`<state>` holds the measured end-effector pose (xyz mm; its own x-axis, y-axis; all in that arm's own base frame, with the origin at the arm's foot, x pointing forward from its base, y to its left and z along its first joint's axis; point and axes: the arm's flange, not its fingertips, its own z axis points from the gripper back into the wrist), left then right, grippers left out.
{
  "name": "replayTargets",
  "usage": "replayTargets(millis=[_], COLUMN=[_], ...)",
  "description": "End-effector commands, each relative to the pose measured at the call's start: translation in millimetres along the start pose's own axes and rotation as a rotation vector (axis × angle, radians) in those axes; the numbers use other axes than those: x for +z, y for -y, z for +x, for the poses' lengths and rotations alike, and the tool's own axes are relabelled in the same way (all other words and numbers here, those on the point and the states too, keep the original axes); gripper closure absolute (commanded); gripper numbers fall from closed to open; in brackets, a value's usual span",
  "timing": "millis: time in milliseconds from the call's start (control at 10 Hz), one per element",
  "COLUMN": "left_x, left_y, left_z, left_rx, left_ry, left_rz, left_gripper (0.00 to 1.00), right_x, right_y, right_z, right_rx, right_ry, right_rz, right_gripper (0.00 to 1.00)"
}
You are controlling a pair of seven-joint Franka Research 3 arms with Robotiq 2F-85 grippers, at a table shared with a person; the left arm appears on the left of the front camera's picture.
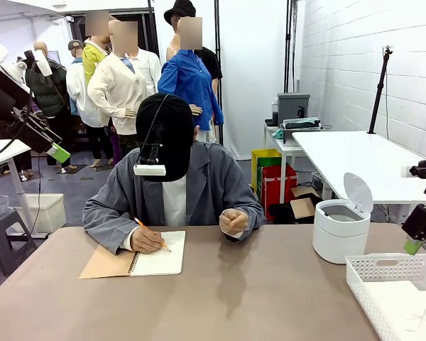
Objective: Sort the paper based on its condition.
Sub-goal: If a person hands you a paper, place it in the Organizing basket , and if it's crumpled, put it in the Trash can.
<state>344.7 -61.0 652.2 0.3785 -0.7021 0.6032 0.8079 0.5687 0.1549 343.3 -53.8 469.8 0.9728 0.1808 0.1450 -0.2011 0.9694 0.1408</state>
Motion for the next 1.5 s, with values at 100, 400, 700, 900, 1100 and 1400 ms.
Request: replayTargets(millis=[100,400,700,900,1100,1400], left_x=[0.4,0.4,0.4,0.4,0.4,0.4], left_y=[-0.1,-0.1,-0.1,-0.1,-0.1,-0.1], left_z=[-0.6,-0.6,-0.6,-0.6,-0.6,-0.6], left_rx=[0.001,0.001,0.001,0.001,0.001,0.001], left_ry=[0.001,0.001,0.001,0.001,0.001,0.001], left_rz=[-0.002,-0.002,-0.002,-0.002,-0.002,-0.002], left_gripper=[0.00,0.00,0.00,0.00,0.00,0.00], right_x=[-0.9,-0.9,-0.9,4.9,17.3,28.2], right_y=[2.7,2.7,2.7,-10.4,-34.6,-79.2], right_z=[-0.1,-0.1,-0.1,4.7,21.5,46.2], right_rx=[-0.008,-0.008,-0.008,0.044,0.178,0.396], right_ry=[-0.003,-0.003,-0.003,-0.006,-0.027,-0.036], right_rz=[-0.010,-0.010,-0.010,-0.006,-0.017,-0.040], right_gripper=[0.00,0.00,0.00,0.00,0.00,0.00])
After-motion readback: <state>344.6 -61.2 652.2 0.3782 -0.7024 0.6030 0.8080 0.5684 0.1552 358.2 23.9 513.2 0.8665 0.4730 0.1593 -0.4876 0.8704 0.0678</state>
